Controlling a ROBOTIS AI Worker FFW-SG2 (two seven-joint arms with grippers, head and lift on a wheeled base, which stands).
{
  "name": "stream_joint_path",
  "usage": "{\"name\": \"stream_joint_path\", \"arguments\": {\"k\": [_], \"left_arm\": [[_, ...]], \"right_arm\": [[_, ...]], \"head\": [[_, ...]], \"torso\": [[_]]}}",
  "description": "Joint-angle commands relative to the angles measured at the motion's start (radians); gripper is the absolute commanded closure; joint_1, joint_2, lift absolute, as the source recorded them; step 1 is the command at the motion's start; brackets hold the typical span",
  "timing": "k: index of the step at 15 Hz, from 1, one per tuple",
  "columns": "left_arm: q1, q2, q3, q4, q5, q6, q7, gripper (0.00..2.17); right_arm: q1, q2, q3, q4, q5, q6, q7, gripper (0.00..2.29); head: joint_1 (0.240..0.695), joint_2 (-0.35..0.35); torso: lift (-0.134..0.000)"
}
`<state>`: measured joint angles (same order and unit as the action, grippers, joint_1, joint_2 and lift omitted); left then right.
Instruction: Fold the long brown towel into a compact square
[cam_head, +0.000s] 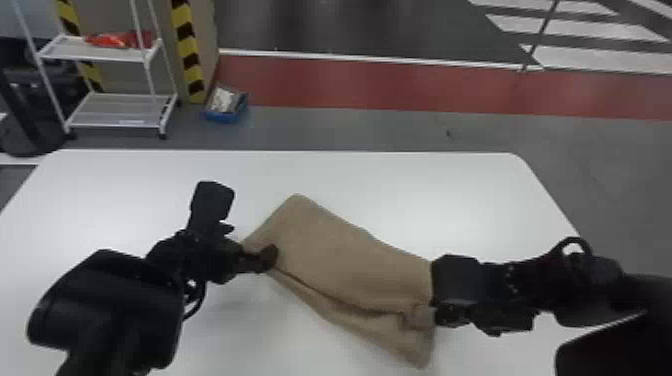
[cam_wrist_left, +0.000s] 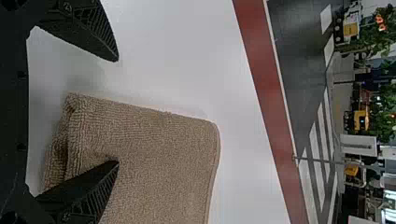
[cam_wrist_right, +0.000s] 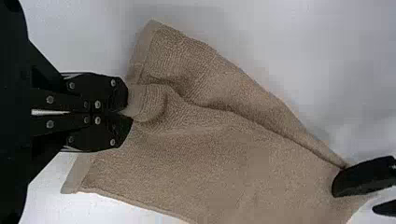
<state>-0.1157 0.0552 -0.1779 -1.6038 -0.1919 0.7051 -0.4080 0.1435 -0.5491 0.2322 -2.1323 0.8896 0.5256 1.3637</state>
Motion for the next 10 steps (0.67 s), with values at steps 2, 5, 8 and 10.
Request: {"name": "stream_joint_path", "arguments": {"k": [2, 5, 8, 10], "left_arm": [[0.005, 0.0, -0.002, -0.004, -0.001, 0.0, 0.0, 0.1], [0.025, 0.002, -0.003, -0.027, -0.003, 0.003, -0.003, 0.1], [0.06, 0.002, -0.006, -0.073, -0.003, 0.018, -0.003, 0.1], [0.088, 0.002, -0.005, -0.117, -0.004, 0.046, -0.003, 0.1]], "right_arm": [[-0.022, 0.006, -0.079, 0.008, -0.035, -0.029, 0.003, 2.08], [-0.084, 0.008, -0.116, 0.129, -0.029, -0.078, 0.003, 2.08], [-0.162, 0.029, -0.125, 0.265, -0.02, -0.081, 0.003, 2.07], [-0.211, 0.054, -0.131, 0.328, -0.018, -0.072, -0.008, 2.07]], "head": [[0.695, -0.134], [0.695, -0.155], [0.695, -0.187], [0.695, -0.215]], "torso": [[-0.124], [-0.124], [-0.124], [-0.124]]}}
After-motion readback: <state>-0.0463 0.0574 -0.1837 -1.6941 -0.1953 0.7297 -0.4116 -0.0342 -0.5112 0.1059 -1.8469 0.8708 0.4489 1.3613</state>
